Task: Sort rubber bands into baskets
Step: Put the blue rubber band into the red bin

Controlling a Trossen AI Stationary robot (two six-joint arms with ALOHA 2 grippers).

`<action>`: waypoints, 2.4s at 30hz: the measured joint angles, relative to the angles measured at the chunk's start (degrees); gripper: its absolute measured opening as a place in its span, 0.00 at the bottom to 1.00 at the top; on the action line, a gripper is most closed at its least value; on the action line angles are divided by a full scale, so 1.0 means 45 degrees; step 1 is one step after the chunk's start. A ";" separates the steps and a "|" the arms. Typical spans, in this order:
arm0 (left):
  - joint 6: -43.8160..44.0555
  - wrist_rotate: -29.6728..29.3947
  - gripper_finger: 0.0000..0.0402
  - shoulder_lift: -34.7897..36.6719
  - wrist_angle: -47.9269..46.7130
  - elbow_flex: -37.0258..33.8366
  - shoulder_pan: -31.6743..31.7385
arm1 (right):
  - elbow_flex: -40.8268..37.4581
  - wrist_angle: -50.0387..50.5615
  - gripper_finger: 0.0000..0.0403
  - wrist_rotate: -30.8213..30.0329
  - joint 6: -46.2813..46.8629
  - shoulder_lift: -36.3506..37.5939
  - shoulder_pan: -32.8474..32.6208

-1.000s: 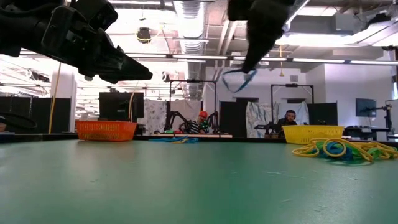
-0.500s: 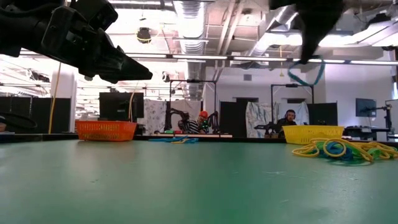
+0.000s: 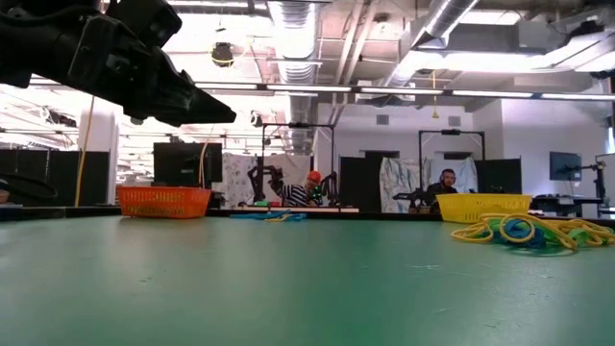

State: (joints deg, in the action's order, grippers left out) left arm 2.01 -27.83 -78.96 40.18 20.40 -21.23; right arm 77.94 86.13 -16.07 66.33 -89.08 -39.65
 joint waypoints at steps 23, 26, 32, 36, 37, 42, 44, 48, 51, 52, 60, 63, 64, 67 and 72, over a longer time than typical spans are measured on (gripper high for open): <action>-0.1161 0.0129 0.31 -0.0005 0.0987 0.0000 0.1306 | -0.2343 0.0698 0.04 0.2272 0.8494 -0.0029 -0.4889; -0.1055 0.0193 0.31 -0.0005 0.0986 0.0000 0.1365 | -0.2758 0.0686 0.04 0.2297 0.8714 -0.0029 -0.4961; -0.0998 0.0212 0.31 -0.0005 0.0976 0.0000 0.1365 | -0.3175 0.0346 0.04 0.2272 0.8732 -0.0029 -0.4800; -0.0999 0.0212 0.31 -0.0005 0.0976 0.0000 0.1365 | -0.3333 -0.0001 0.04 0.2224 0.8727 -0.0029 -0.4685; -0.0998 0.0212 0.31 -0.0005 0.0973 0.0000 0.1365 | -0.3386 -0.0064 0.04 0.2224 0.8735 -0.0029 -0.4651; -0.0978 0.0284 0.31 -0.0005 0.0962 0.0000 0.1365 | -0.3581 -0.0235 0.12 0.2116 0.8931 -0.0029 -0.4656; -0.0974 0.0377 0.31 -0.0005 0.0962 0.0000 0.1365 | -0.3616 -0.0273 0.16 0.1902 0.8936 -0.0029 -0.4648; -0.0974 0.0374 0.31 -0.0005 0.0962 0.0000 0.1365 | -0.3615 -0.0310 0.24 0.1529 0.8978 -0.0029 -0.4569; -0.0974 0.0377 0.31 -0.0005 0.0962 0.0000 0.1365 | -0.3615 -0.0361 0.30 0.1131 0.8970 -0.0029 -0.4544; -0.0974 0.0377 0.31 -0.0005 0.0957 0.0000 0.1365 | -0.3615 -0.0352 0.32 0.1013 0.8970 -0.0029 -0.4496; -0.0972 0.0377 0.31 -0.0005 0.0958 0.0000 0.1365 | -0.3615 -0.0308 0.48 0.0835 0.8960 -0.0024 -0.4320; -0.0974 0.0377 0.31 -0.0005 0.0957 0.0000 0.1370 | -0.3615 -0.0380 0.53 0.0835 0.8941 0.0030 -0.4319; -0.0974 0.0382 0.31 -0.0005 0.0959 0.0000 0.1370 | -0.3610 -0.0430 0.54 0.0837 0.8933 0.0097 -0.4321; -0.0974 0.0386 0.31 -0.0005 0.0957 0.0000 0.1370 | -0.3608 -0.0780 0.57 0.0668 0.8925 0.0535 -0.4328; -0.0974 0.0406 0.31 -0.0005 0.0952 0.0000 0.1370 | -0.3600 -0.0947 0.59 -0.0438 0.8926 0.1383 -0.4512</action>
State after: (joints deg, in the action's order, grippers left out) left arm -2.37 -26.00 -78.98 44.47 20.40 -15.07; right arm 61.73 81.87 -18.04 106.50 -82.85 -59.95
